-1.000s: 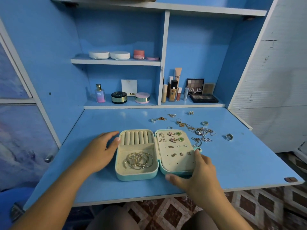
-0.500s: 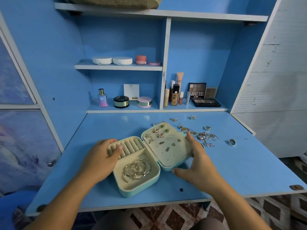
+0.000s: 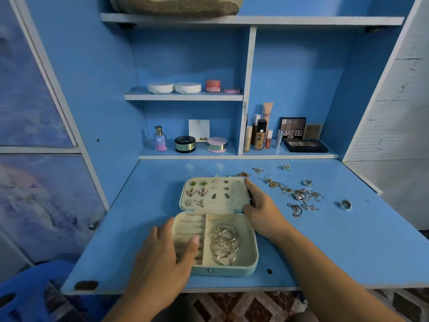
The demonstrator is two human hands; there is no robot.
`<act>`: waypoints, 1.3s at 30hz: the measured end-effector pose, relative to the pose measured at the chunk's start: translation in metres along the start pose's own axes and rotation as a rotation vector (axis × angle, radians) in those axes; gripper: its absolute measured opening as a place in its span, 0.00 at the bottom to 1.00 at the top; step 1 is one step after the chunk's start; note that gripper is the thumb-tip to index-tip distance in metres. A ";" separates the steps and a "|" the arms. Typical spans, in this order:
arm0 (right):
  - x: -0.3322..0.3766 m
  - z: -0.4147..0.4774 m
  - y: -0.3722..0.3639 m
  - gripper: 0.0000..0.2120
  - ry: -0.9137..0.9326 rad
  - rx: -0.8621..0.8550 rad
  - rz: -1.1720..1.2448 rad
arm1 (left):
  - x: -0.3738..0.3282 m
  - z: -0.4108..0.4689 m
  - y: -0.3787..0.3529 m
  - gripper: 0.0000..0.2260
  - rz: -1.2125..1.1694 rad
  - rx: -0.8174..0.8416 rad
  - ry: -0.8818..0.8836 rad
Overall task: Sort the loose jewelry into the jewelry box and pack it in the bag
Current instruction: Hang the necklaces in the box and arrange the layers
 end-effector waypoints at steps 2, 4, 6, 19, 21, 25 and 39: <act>0.001 -0.002 0.002 0.26 -0.015 0.027 0.022 | -0.003 0.000 0.001 0.25 -0.031 0.033 -0.003; 0.005 -0.005 0.006 0.26 -0.029 0.027 0.048 | -0.004 0.006 0.003 0.21 -0.064 0.070 0.000; 0.007 -0.009 0.010 0.22 -0.022 0.021 0.085 | -0.003 0.019 0.005 0.21 -0.056 0.086 0.022; -0.001 -0.013 0.014 0.23 0.024 -0.137 -0.132 | -0.017 0.136 -0.022 0.24 0.004 0.172 -0.078; -0.001 -0.013 0.014 0.23 0.032 -0.135 -0.143 | -0.016 0.144 -0.023 0.21 0.033 0.184 -0.086; -0.003 -0.011 0.014 0.22 0.040 -0.139 -0.134 | -0.017 0.152 -0.023 0.17 0.030 0.167 -0.075; -0.003 -0.010 0.012 0.19 0.075 -0.194 0.020 | -0.031 0.155 -0.008 0.12 -0.473 0.091 0.088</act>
Point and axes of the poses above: each hand's wrist, its own z-axis towards the middle knuckle, its own y-axis out of the back of the hand, x = y × z, the point moved 4 cm from there along z, towards the middle knuckle, and after that the axes turned 3 degrees about -x, right-handed, at the moved point
